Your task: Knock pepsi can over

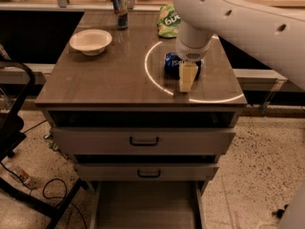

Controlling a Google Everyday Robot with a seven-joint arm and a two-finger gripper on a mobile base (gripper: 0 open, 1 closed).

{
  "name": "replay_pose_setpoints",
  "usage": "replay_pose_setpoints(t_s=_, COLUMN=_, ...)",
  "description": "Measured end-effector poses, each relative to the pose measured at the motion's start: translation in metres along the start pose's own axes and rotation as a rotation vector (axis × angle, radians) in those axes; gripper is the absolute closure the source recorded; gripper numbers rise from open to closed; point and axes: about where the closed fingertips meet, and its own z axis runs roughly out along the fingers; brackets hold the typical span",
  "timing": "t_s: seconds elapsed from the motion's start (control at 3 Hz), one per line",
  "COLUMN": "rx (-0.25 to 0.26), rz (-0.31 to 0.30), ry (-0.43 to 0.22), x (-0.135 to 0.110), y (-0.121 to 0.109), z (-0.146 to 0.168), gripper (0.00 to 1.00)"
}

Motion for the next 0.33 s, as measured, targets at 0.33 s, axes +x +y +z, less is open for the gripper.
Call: replay_pose_setpoints(t_s=0.33, rx=0.0, rz=0.0, ry=0.0, x=0.0, y=-0.0004, z=-0.0008, gripper=0.0)
